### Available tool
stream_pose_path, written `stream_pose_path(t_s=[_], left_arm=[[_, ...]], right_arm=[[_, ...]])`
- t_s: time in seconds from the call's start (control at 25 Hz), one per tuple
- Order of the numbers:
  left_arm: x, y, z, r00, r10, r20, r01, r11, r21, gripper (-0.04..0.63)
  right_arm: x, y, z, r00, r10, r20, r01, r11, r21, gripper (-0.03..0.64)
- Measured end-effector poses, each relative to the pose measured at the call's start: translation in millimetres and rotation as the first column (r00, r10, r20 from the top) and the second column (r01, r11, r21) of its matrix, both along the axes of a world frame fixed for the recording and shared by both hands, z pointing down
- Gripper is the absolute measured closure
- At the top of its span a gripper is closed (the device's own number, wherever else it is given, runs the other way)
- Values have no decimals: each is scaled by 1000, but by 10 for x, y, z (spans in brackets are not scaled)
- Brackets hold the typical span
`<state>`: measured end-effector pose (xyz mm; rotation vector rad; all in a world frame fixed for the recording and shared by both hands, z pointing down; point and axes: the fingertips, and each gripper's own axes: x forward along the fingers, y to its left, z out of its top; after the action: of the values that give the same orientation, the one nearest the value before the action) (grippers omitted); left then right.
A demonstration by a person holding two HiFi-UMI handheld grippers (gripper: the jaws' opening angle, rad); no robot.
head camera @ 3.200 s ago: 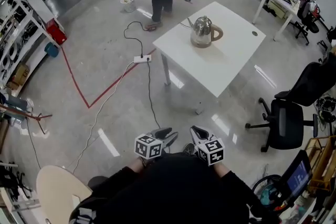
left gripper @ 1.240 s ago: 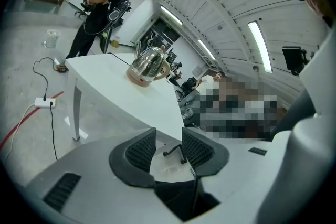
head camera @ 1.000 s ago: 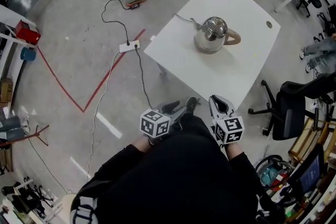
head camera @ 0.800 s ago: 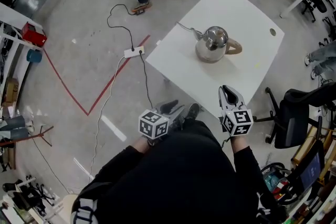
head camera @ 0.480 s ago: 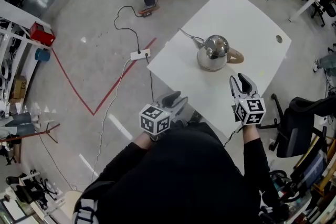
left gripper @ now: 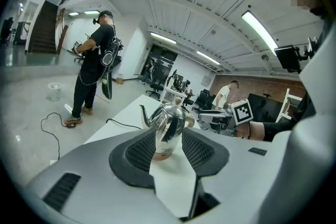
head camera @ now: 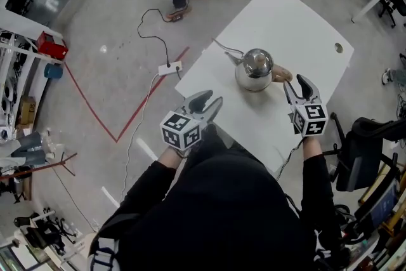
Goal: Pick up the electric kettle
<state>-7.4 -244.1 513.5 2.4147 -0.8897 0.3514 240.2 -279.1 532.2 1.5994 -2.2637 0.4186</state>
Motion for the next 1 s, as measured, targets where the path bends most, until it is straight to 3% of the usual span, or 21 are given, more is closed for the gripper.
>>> stream_pose_path(t_s=[0.16,0.4,1.0], left_arm=[[35,-405,-21,1000,16,-4,-16,1000,20,426],[128,-873,225,997,75,16,-75,997,-13,426],[569,-1333,695,989,143,41,-137,984,-117,425]], right_arm=[[34,-91,34,997,73,16,-73,997,-15,433],[16,-97,195,979,198,48,-195,978,-71,433],[157,-198,626,946,325,-10,-323,934,-150,428]])
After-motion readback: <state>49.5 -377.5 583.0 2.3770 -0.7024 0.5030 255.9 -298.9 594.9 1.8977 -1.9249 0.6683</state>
